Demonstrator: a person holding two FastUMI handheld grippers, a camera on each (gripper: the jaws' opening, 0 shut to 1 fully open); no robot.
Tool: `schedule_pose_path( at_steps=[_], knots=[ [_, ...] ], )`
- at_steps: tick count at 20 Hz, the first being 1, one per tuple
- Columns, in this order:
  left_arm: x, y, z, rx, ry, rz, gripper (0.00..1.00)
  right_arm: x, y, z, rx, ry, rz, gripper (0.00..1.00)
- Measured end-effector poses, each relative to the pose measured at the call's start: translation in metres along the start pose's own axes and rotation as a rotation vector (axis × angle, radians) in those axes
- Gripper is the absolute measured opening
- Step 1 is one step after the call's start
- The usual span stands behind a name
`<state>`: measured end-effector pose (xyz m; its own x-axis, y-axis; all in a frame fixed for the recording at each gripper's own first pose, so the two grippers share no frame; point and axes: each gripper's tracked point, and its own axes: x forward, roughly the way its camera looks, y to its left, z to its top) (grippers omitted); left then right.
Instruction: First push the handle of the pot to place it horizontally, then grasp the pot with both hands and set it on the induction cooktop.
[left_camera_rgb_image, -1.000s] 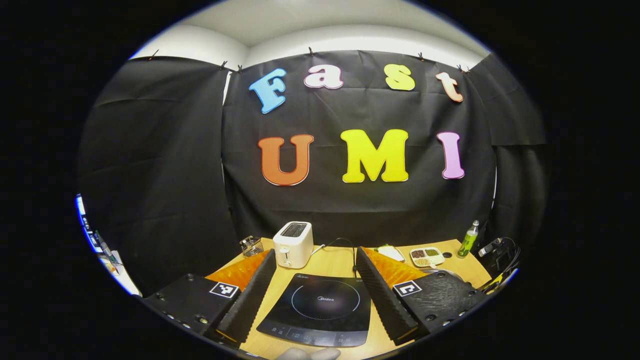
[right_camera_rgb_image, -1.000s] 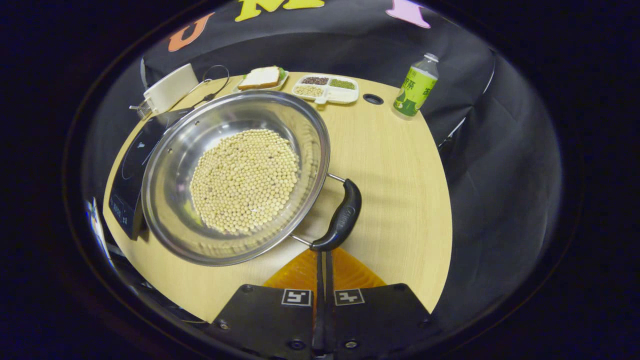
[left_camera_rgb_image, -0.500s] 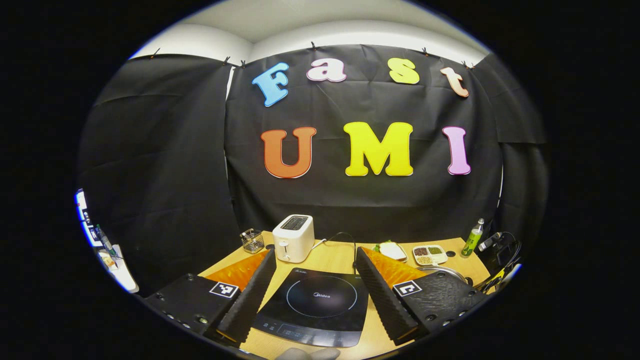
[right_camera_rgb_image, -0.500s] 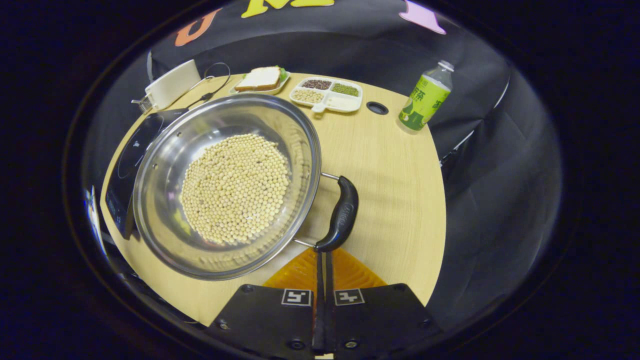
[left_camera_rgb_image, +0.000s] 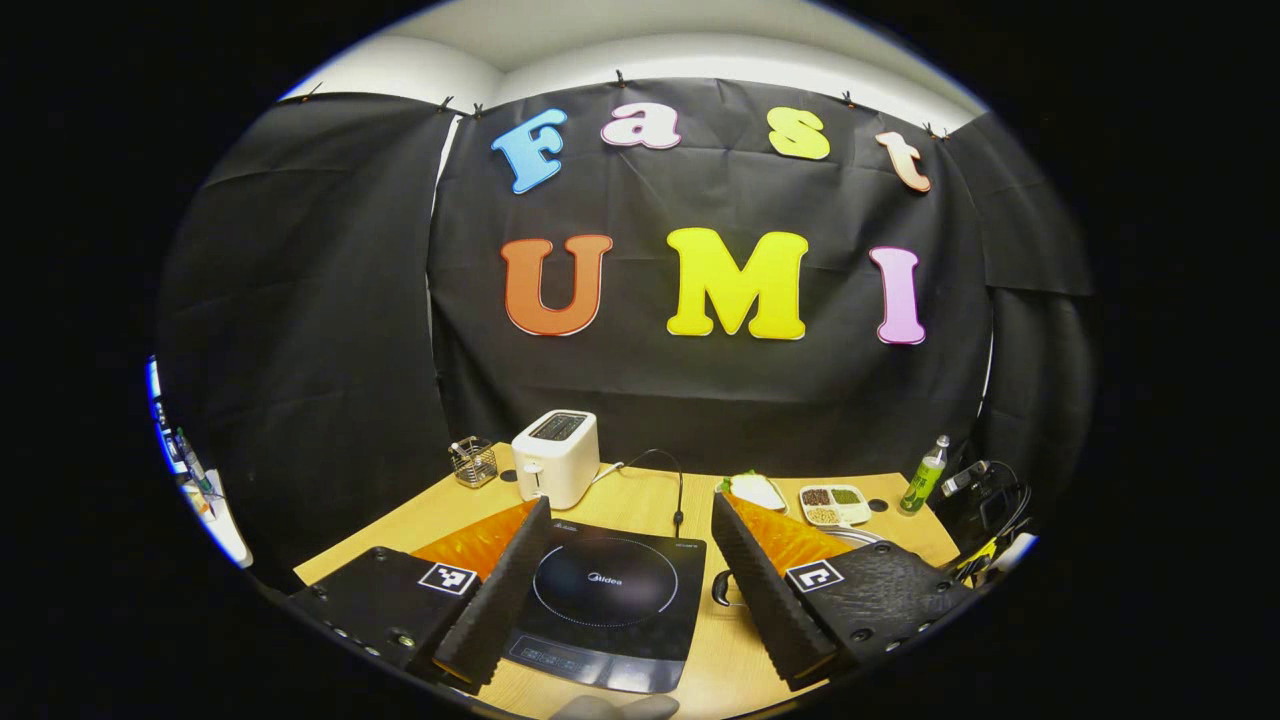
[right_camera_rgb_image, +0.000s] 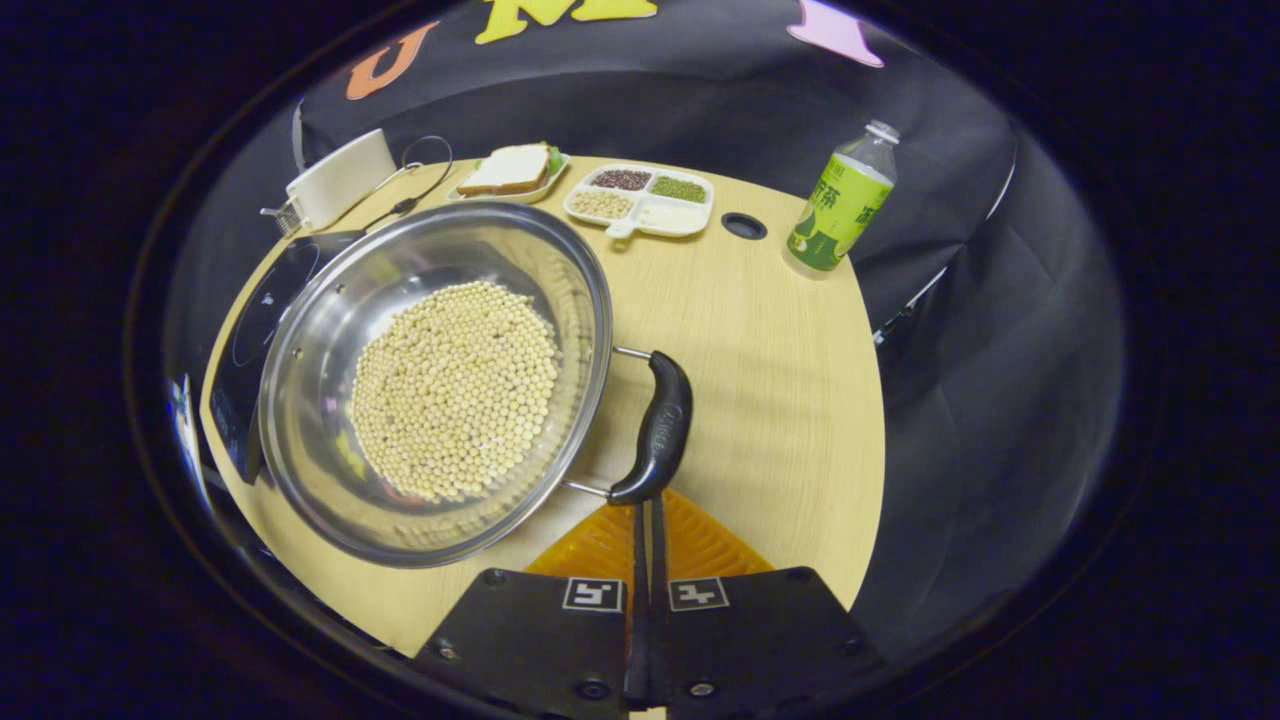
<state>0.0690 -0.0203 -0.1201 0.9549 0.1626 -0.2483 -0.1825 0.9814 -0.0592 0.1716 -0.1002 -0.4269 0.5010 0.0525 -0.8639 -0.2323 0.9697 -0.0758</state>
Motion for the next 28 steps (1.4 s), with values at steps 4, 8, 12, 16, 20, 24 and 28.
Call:
schedule_pose_path(
  at_steps=[4,8,12,16,20,24,28],
  knots=[
    [0.004,-0.007,-0.007,-0.032,-0.012,-0.033,0.96,-0.018,-0.002,-0.002,0.063,-0.052,-0.016,0.00],
    [0.022,-0.018,-0.028,0.011,0.011,-0.091,0.97,-0.052,-0.007,0.002,0.132,-0.178,-0.068,0.10],
    [0.040,-0.036,-0.049,0.027,0.048,-0.185,0.97,-0.082,-0.012,0.004,0.142,-0.238,-0.147,0.84],
    [0.060,-0.047,-0.070,0.053,0.093,-0.251,0.97,-0.093,-0.009,0.007,0.182,-0.273,-0.184,0.87],
    [0.081,-0.067,-0.101,0.062,0.162,-0.280,0.97,-0.088,-0.002,0.016,0.176,-0.279,-0.177,0.84],
    [0.103,-0.087,-0.139,0.053,0.240,-0.272,0.97,-0.066,0.001,0.033,0.154,-0.277,-0.162,0.84],
    [0.120,-0.107,-0.171,0.053,0.302,-0.284,0.97,-0.045,-0.004,0.046,0.134,-0.273,-0.172,0.84]
  ],
)
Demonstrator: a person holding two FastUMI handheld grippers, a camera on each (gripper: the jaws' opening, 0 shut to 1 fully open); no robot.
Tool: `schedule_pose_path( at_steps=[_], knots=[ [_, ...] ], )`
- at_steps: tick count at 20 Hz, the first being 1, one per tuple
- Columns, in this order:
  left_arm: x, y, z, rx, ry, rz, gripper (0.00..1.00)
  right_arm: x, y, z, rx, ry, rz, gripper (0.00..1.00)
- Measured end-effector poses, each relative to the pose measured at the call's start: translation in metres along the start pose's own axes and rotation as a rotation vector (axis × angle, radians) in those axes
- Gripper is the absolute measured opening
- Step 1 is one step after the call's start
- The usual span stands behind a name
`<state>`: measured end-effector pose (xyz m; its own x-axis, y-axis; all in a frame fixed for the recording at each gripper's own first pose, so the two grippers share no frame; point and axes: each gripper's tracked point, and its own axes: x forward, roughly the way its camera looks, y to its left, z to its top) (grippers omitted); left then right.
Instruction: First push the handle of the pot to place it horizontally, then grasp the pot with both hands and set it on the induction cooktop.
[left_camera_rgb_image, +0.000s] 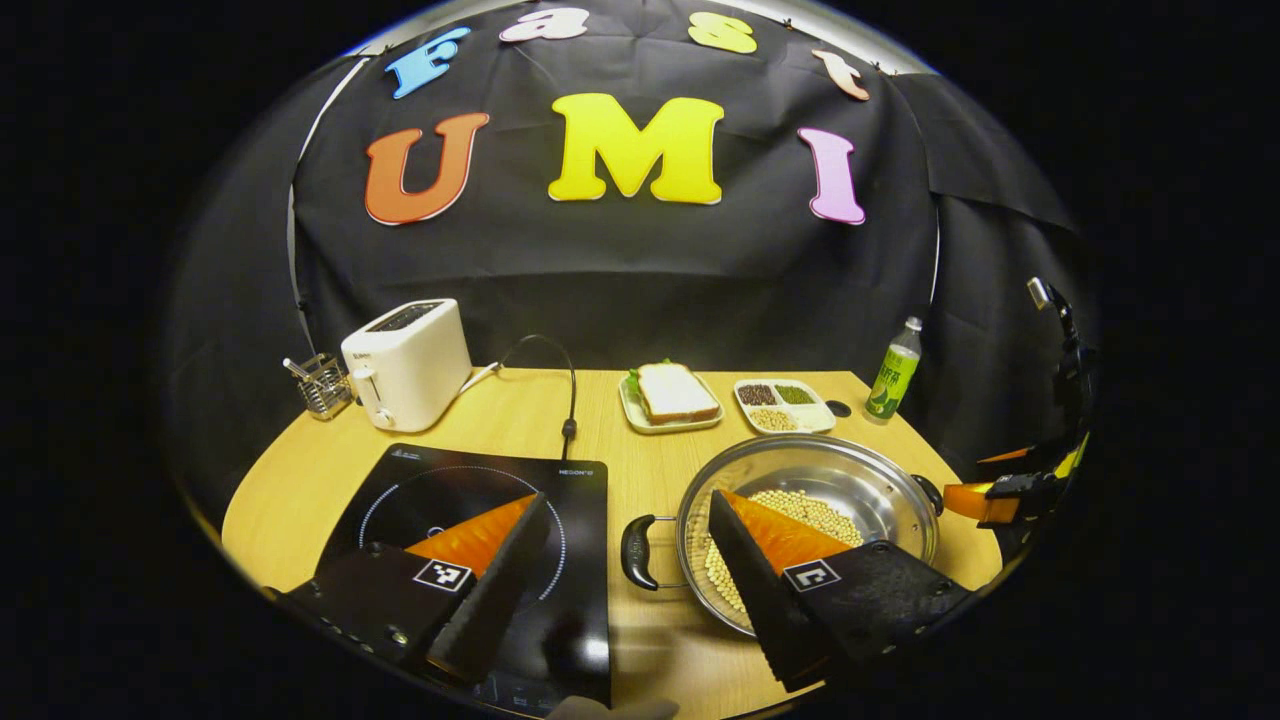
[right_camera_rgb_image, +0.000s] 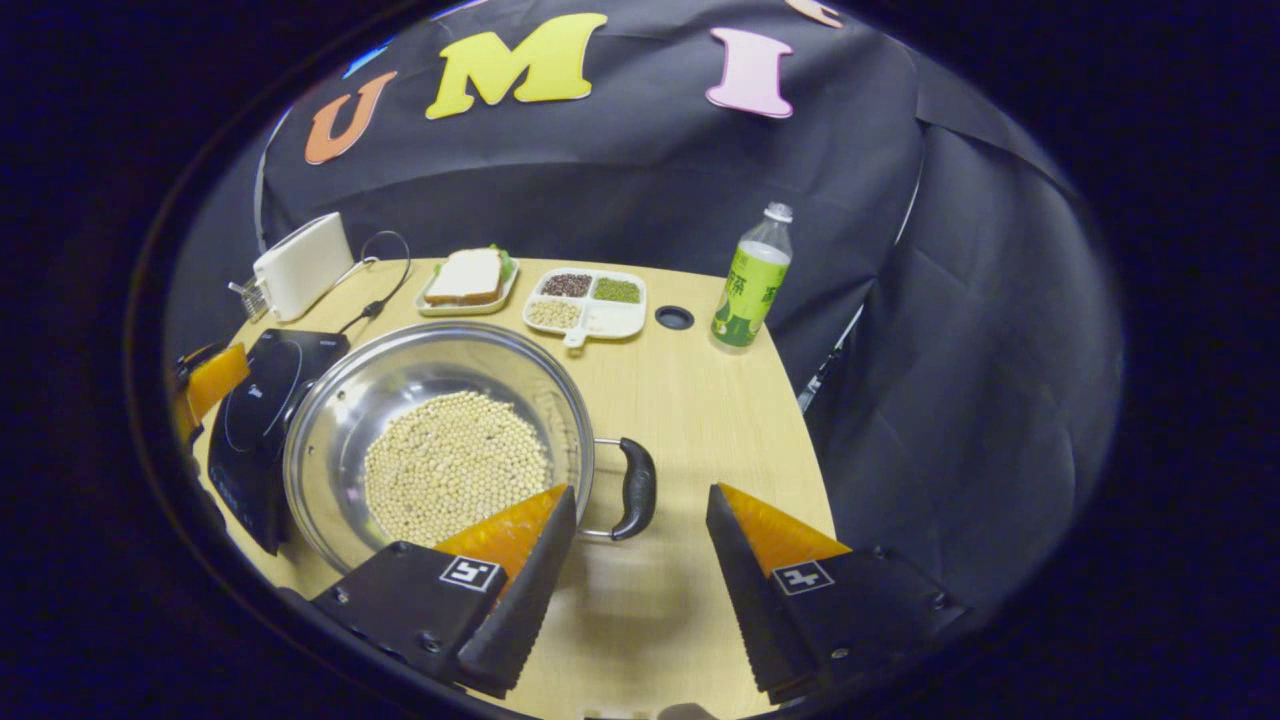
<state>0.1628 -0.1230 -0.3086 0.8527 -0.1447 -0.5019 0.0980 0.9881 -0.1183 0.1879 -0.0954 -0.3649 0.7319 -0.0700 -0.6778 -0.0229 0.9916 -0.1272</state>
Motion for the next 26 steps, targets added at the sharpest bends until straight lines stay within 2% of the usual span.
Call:
schedule_pose_path(
  at_steps=[1,2,3,6,9,10,15,17,18,19,20,21,25,26],
  knots=[
    [0.006,-0.001,-0.007,-0.006,0.018,0.006,0.97,0.006,0.000,0.000,-0.003,0.003,0.004,0.84],
    [0.013,-0.001,-0.012,-0.007,0.036,0.006,0.97,0.012,0.002,0.000,0.001,0.005,0.010,0.88],
    [0.020,-0.001,-0.017,-0.004,0.050,0.012,0.97,0.018,0.005,-0.001,0.001,0.014,0.019,0.84],
    [0.033,-0.005,-0.029,-0.014,0.087,0.019,0.96,0.035,0.012,-0.005,0.004,0.042,0.047,0.87],
    [0.044,-0.010,-0.037,-0.009,0.109,0.025,0.96,0.046,0.021,-0.006,0.014,0.054,0.080,0.84],
    [0.046,-0.011,-0.041,-0.010,0.120,0.025,0.96,0.051,0.023,-0.009,0.017,0.065,0.086,0.88],
    [0.055,-0.013,-0.056,-0.040,0.163,0.039,0.96,0.060,0.024,-0.014,0.027,0.104,0.121,0.86],
    [0.058,-0.014,-0.060,-0.033,0.172,0.047,0.96,0.064,0.024,-0.017,0.026,0.118,0.124,0.83],
    [0.061,-0.016,-0.060,-0.024,0.172,0.038,0.97,0.065,0.024,-0.017,0.025,0.122,0.123,0.85],
    [0.064,-0.023,-0.064,-0.034,0.184,0.013,0.96,0.065,0.024,-0.018,0.025,0.124,0.119,0.78],
    [0.063,-0.024,-0.070,-0.022,0.203,0.027,0.96,0.067,0.025,-0.019,0.022,0.129,0.119,0.72],
    [0.065,-0.022,-0.067,0.003,0.187,0.032,0.97,0.066,0.023,-0.019,0.020,0.132,0.117,0.78],
    [0.068,-0.016,-0.074,0.053,0.213,0.078,0.96,0.068,0.021,-0.019,0.010,0.137,0.106,0.75],
    [0.066,-0.011,-0.073,0.049,0.218,0.097,0.93,0.069,0.022,-0.019,0.011,0.141,0.101,0.76]
  ],
)
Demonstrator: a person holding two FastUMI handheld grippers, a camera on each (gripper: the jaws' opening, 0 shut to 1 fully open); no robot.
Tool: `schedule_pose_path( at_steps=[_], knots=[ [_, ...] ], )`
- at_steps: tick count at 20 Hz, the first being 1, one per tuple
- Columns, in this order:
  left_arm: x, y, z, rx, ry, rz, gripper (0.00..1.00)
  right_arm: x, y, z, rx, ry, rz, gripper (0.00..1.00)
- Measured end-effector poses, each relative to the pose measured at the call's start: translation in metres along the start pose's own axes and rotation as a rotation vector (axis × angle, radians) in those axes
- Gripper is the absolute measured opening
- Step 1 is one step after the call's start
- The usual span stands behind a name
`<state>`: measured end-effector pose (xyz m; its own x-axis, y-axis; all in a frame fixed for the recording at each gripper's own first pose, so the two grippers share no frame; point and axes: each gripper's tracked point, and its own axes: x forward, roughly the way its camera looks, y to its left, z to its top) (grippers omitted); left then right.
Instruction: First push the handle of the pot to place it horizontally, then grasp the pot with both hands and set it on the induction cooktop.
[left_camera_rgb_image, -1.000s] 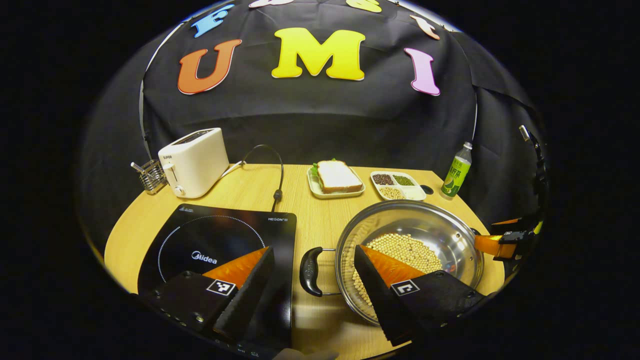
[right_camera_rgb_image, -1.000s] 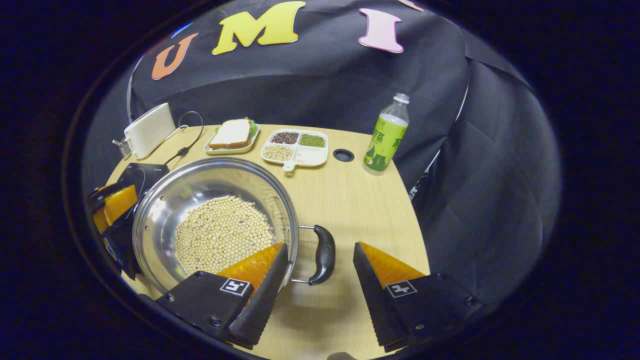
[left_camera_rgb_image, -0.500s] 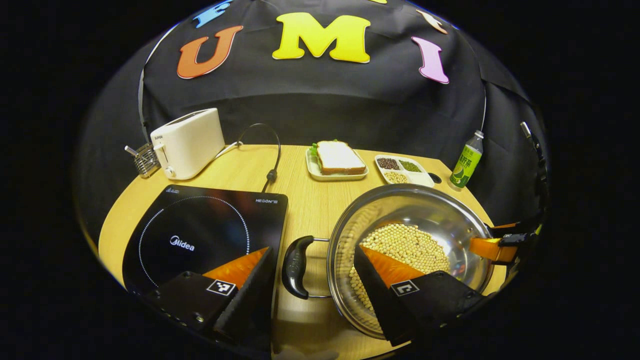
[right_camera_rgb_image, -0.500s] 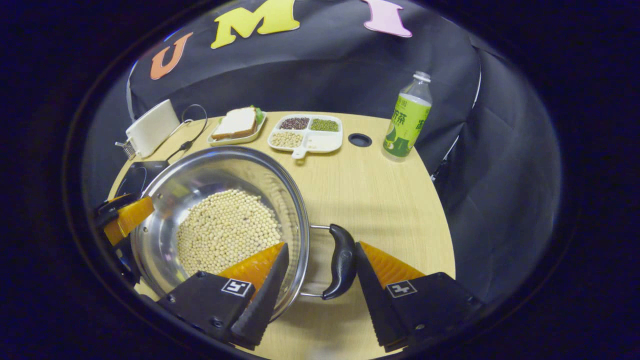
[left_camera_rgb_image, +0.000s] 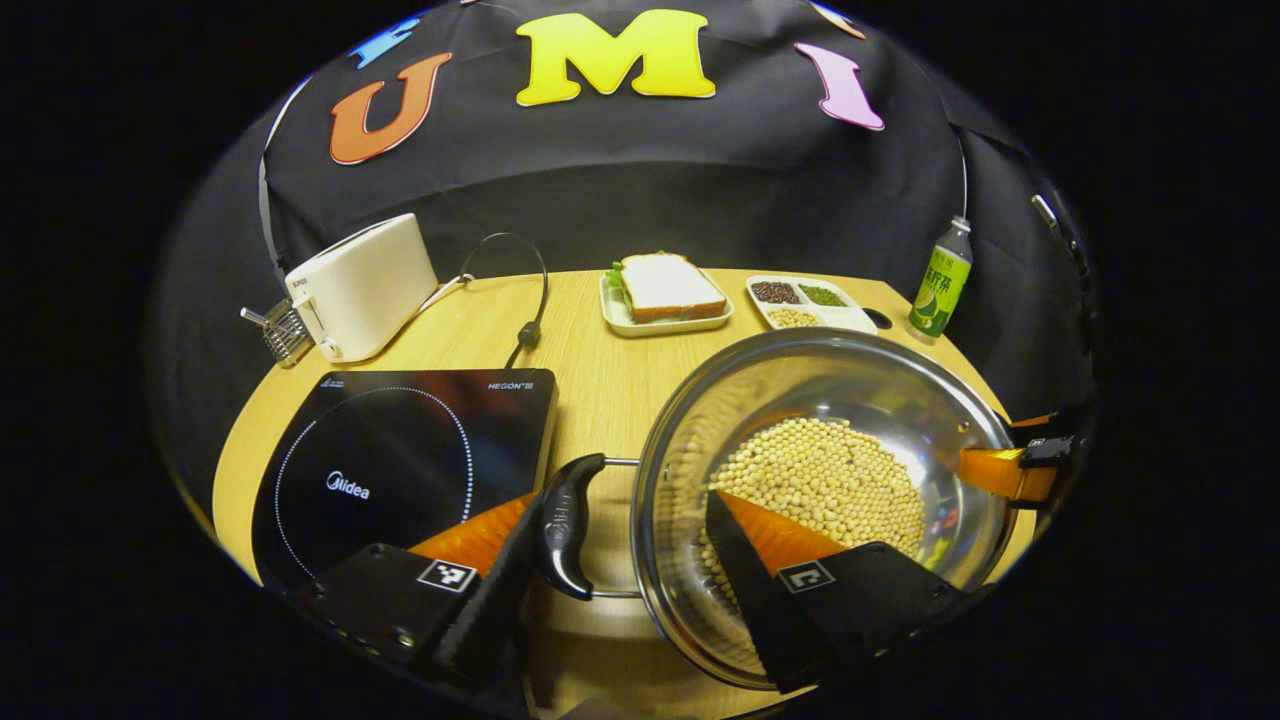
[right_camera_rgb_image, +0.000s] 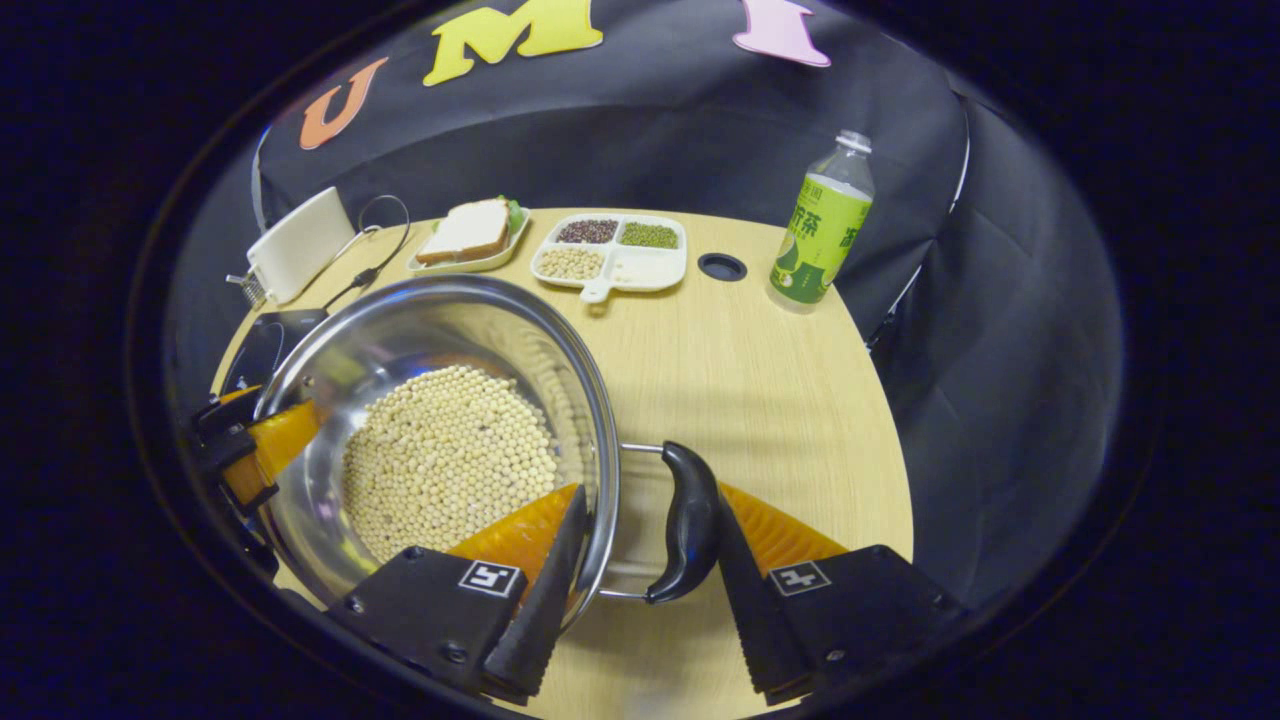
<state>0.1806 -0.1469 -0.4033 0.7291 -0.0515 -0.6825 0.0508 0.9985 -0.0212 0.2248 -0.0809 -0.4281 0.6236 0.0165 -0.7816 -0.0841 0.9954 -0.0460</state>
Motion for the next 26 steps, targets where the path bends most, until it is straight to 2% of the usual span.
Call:
schedule_pose_path(
  at_steps=[1,2,3,4,6,7,11,20,26],
  knots=[
    [0.002,0.001,-0.001,-0.011,0.004,0.003,0.80,0.000,0.000,0.000,0.006,0.001,-0.006,0.73],
    [0.003,0.002,-0.001,-0.022,0.009,0.008,0.74,0.000,0.000,0.000,0.008,0.002,-0.009,0.75],
    [0.004,0.001,-0.001,-0.025,0.014,0.008,0.70,0.000,0.000,0.000,0.012,0.004,-0.010,0.72],
    [0.001,0.002,-0.001,-0.018,0.020,0.006,0.69,-0.001,0.000,-0.002,0.011,0.012,-0.010,0.73],
    [0.002,0.001,0.000,-0.019,0.017,0.003,0.67,-0.002,0.000,0.001,0.027,0.015,-0.005,0.70],
    [0.002,0.001,0.001,-0.010,0.015,0.005,0.64,-0.002,0.000,0.002,0.028,0.014,-0.002,0.65],
    [0.000,0.000,0.000,-0.010,0.025,0.002,0.61,-0.006,0.001,-0.001,0.033,0.022,0.011,0.58],
    [-0.033,0.014,0.027,-0.025,-0.023,-0.019,0.61,-0.052,0.011,0.022,0.043,-0.032,0.013,0.58],
    [-0.060,0.046,0.045,-0.039,-0.064,-0.019,0.61,-0.085,0.041,0.038,0.062,-0.071,0.028,0.60]
  ],
)
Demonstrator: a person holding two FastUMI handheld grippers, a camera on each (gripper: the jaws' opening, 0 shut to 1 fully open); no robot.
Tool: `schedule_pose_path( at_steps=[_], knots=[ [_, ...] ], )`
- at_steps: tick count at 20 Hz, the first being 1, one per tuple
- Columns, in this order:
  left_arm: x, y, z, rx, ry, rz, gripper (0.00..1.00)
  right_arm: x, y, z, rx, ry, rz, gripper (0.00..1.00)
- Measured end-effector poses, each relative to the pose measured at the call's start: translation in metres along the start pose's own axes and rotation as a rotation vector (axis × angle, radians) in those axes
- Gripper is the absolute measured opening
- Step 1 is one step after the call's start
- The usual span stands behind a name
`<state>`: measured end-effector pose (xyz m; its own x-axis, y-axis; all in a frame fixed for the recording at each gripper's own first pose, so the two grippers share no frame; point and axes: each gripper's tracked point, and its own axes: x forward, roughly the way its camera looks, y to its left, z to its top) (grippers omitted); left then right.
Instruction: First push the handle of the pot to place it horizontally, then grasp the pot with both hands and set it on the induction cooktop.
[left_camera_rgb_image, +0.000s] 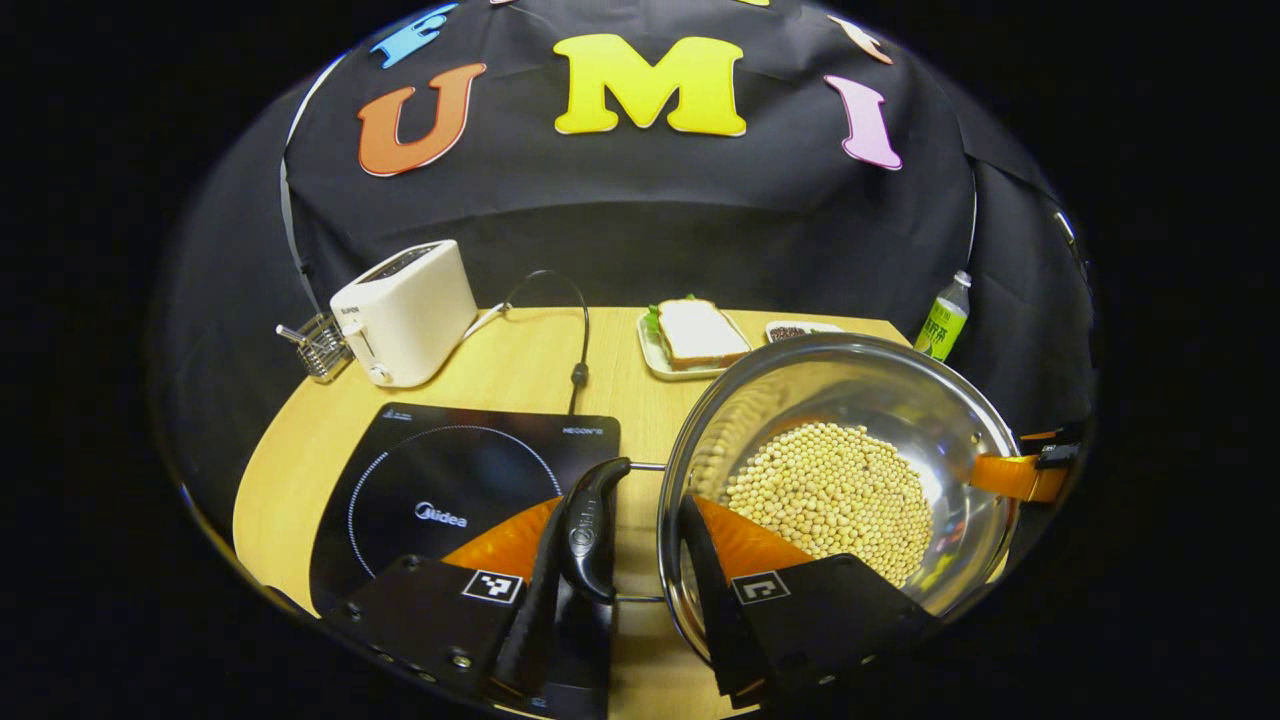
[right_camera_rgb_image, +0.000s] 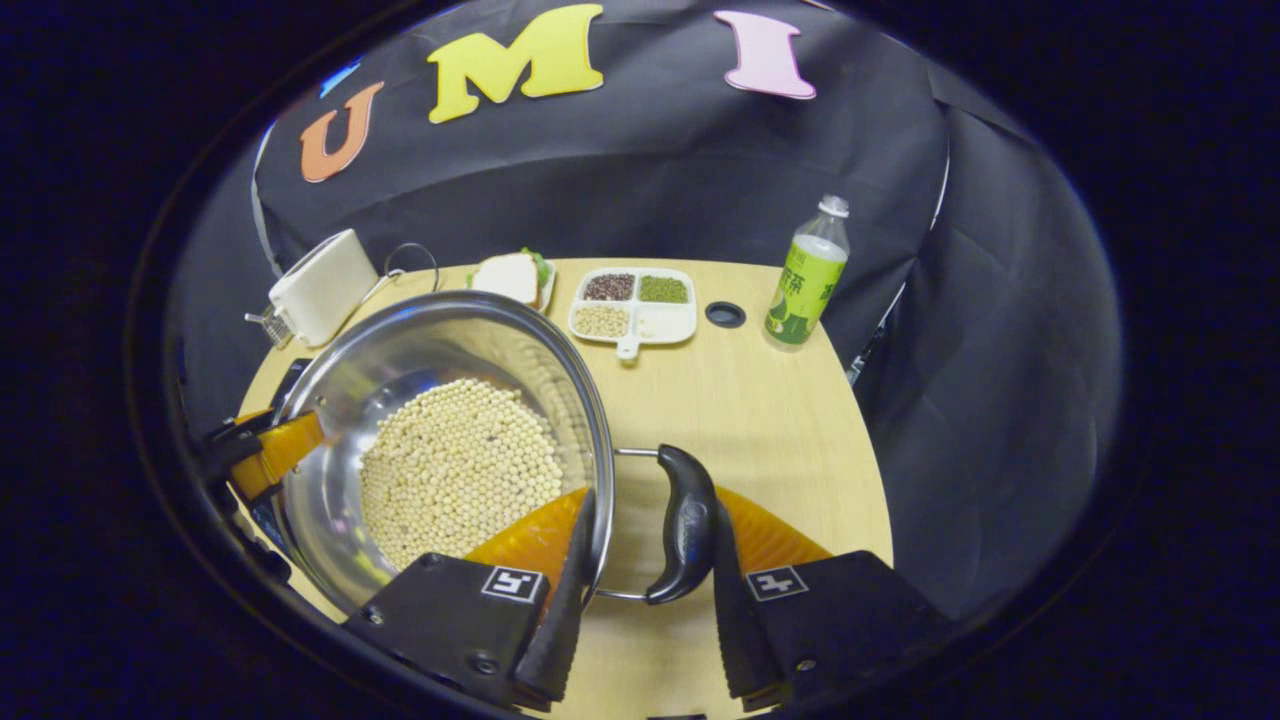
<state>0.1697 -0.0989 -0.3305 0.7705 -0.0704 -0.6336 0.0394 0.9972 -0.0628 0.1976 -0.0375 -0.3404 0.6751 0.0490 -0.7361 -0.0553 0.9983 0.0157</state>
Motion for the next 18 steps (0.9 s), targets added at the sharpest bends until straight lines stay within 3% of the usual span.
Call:
schedule_pose_path(
  at_steps=[11,18],
  knots=[
    [-0.037,0.097,0.001,-0.030,-0.016,0.054,0.61,-0.023,0.100,0.002,-0.009,0.001,0.062,0.57],
    [-0.037,0.167,-0.001,-0.026,-0.004,0.090,0.61,-0.014,0.174,-0.001,0.010,0.022,0.095,0.58]
  ],
)
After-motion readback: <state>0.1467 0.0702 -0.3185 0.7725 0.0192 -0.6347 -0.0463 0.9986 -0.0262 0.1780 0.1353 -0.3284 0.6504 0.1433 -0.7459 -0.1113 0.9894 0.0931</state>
